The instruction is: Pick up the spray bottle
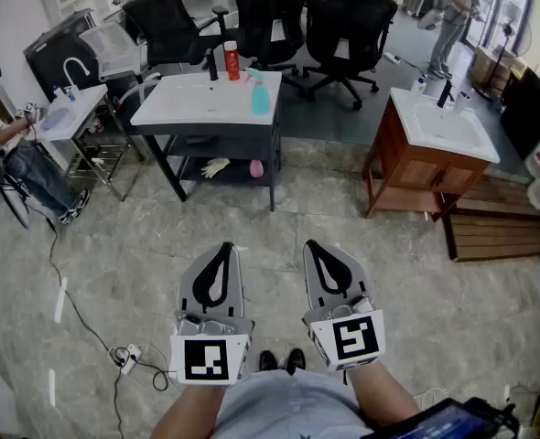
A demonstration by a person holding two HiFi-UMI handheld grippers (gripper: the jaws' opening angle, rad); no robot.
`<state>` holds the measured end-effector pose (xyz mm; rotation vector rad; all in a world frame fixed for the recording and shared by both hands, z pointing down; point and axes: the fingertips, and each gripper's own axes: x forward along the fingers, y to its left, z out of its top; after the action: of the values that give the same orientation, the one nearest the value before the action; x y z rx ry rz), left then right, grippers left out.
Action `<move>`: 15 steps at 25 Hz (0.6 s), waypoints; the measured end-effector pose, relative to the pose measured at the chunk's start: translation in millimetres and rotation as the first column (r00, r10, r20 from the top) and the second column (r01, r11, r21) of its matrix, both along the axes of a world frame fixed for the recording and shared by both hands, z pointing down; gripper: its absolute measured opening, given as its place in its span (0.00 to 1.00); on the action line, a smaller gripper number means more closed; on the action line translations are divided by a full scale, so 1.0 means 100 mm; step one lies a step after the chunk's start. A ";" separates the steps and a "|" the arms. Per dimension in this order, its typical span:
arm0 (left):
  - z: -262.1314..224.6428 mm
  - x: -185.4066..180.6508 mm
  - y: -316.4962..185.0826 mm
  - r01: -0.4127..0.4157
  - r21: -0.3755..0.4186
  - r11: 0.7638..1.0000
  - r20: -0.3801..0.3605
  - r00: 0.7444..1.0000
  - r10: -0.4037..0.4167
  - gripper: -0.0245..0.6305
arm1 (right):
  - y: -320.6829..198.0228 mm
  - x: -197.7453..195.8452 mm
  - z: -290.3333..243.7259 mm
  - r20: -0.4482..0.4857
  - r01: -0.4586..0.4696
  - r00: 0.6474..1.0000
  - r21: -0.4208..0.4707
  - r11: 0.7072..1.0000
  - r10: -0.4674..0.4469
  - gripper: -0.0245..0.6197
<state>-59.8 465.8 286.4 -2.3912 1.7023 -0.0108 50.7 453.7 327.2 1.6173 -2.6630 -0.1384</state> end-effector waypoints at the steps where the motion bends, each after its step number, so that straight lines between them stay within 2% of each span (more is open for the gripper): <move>1: 0.00 0.02 -0.01 0.001 -0.001 1.000 -0.003 1.000 -0.001 0.06 | -0.01 0.02 0.01 0.000 0.000 1.000 -0.005 1.000 0.000 0.06; 11: 0.06 0.21 -0.02 0.007 -0.010 1.000 0.005 1.000 -0.007 0.06 | 0.00 0.22 0.07 0.012 0.016 1.000 -0.022 1.000 -0.015 0.06; 15: 0.10 0.24 -0.03 0.031 -0.009 0.999 0.005 1.000 -0.031 0.06 | -0.02 0.38 0.11 0.030 -0.006 1.000 -0.020 1.000 0.006 0.06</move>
<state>-35.3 462.9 296.1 -2.3691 1.7399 -0.0293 89.1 451.6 338.4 1.6348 -2.6722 -0.0881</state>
